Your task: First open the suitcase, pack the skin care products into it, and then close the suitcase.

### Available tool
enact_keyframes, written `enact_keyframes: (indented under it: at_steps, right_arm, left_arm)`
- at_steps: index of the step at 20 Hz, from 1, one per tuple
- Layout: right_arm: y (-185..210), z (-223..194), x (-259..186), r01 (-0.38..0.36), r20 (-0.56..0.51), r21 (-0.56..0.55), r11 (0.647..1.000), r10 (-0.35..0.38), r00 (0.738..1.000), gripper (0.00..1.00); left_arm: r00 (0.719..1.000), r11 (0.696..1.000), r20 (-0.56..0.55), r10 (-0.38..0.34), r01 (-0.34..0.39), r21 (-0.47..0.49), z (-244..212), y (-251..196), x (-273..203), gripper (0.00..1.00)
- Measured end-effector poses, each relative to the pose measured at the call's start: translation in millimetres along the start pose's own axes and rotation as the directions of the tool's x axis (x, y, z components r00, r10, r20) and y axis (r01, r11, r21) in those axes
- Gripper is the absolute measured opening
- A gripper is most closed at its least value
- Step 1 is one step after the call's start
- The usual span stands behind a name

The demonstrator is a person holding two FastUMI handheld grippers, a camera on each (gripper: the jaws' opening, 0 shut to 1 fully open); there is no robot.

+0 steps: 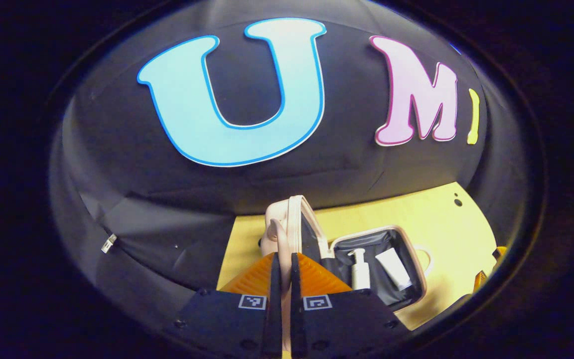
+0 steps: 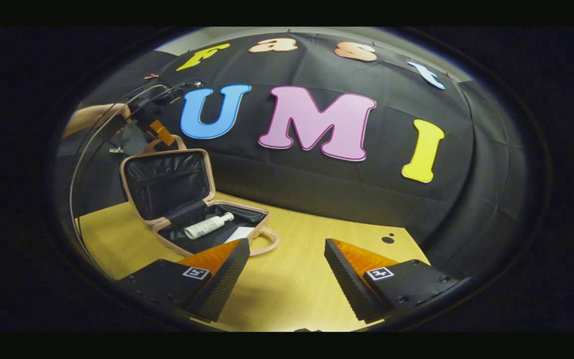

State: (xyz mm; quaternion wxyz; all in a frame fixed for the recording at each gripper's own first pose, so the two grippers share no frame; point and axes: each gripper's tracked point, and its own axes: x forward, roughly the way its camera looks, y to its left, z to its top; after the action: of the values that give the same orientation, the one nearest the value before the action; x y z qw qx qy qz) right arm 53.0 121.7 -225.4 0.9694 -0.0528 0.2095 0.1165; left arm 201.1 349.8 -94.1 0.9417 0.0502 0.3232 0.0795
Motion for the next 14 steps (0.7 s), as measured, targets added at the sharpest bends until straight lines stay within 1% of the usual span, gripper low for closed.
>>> enact_keyframes:
  at_steps: [3, 4, 8, 11, 12, 13, 14]
  right_arm:
    - [-21, -10, 0, -0.005, -0.011, 0.019, 1.0, 0.005, 1.0, 0.97]
    - [-26, -17, 0, -0.005, -0.012, 0.02, 1.0, 0.005, 1.0, 0.99]
    - [-56, -32, 5, -0.004, -0.023, 0.031, 1.0, 0.005, 1.0, 0.97]
    - [-77, -40, 6, -0.005, -0.021, 0.041, 0.999, 0.006, 1.0, 0.97]
    - [-81, -43, 7, -0.012, -0.018, 0.05, 0.999, 0.012, 1.0, 0.99]
    - [-85, -45, 7, -0.02, -0.015, 0.061, 0.998, 0.021, 1.0, 0.97]
    - [-89, -49, 7, -0.028, -0.016, 0.066, 0.997, 0.029, 0.999, 0.97]
  left_arm:
    - [0.996, 0.996, 0.073, -0.058, 0.062, -0.057, 12, -54, -8, 0.12]
    - [0.992, 0.992, 0.095, -0.085, 0.093, -0.083, 15, -73, -8, 0.12]
    - [0.968, 0.959, 0.146, -0.204, 0.228, -0.169, 12, -150, -8, 0.12]
    - [0.946, 0.924, 0.153, -0.285, 0.313, -0.219, -10, -209, 4, 0.12]
    - [0.937, 0.907, 0.152, -0.313, 0.343, -0.245, -22, -228, 9, 0.12]
    - [0.932, 0.896, 0.147, -0.33, 0.359, -0.263, -36, -252, 19, 0.12]
    - [0.93, 0.891, 0.138, -0.341, 0.366, -0.268, -50, -271, 28, 0.13]
